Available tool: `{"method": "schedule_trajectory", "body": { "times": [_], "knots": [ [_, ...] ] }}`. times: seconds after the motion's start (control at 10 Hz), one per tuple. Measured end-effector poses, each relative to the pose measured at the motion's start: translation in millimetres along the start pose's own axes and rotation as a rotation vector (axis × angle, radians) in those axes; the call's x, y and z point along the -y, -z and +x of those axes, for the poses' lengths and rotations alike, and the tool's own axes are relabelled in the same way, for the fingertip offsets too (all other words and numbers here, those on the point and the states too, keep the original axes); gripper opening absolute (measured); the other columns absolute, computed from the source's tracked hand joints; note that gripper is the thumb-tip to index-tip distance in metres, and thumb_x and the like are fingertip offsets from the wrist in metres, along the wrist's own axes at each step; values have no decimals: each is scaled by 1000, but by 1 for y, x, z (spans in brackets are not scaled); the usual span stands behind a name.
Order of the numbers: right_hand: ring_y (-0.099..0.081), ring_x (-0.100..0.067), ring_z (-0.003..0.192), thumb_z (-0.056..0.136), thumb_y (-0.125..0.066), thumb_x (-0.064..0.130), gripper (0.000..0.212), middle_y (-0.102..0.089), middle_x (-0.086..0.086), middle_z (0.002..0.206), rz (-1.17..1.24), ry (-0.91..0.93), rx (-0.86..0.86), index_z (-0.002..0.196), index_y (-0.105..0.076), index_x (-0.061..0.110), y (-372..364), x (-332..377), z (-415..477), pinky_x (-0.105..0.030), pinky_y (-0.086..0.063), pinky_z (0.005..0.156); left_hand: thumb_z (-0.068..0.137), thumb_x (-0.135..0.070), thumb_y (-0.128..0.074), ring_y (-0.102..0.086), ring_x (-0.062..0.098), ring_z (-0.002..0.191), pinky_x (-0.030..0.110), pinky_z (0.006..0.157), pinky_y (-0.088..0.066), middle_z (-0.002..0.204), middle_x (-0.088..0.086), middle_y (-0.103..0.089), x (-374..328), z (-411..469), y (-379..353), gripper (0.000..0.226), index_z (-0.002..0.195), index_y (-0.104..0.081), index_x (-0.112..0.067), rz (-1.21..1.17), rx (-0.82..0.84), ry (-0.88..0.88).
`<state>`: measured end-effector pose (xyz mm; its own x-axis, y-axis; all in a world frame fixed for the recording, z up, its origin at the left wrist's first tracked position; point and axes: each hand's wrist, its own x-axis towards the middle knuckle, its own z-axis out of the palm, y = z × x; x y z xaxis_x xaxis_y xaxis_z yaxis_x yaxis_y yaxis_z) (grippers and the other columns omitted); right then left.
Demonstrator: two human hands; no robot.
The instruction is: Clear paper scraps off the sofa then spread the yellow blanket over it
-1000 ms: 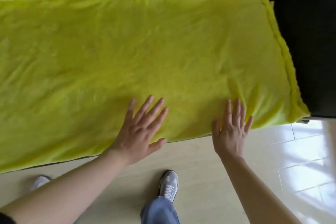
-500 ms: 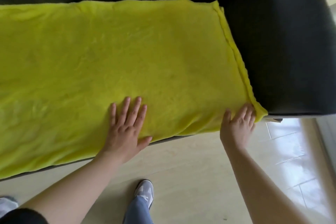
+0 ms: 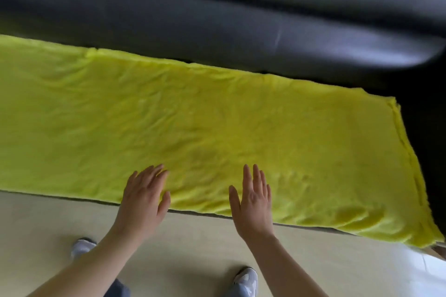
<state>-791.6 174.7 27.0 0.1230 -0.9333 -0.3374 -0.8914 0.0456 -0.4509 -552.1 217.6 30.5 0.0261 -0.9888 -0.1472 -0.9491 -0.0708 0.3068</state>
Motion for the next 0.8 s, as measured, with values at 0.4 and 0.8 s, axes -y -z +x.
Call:
{"method": "schedule_trajectory", "body": {
  "times": [0.4,0.8],
  "knots": [
    [8,-29,148,92,-15,56,70,2,-6,161,-149,223,107,154,-13,23,-206,305,39,-52,1,116,85,-47,-34,-35,46,134,58,101,-37,152,17,-33,351,-35,57,69,141,-42,-8,101,86,239],
    [-20,-29,146,95,-23,46,62,-22,-12,158,-148,273,228,149,-32,16,-264,481,79,-43,-23,116,87,-27,-64,-47,45,124,52,94,-47,140,27,-44,523,-42,107,50,127,-56,1,-59,137,520]
  ]
}}
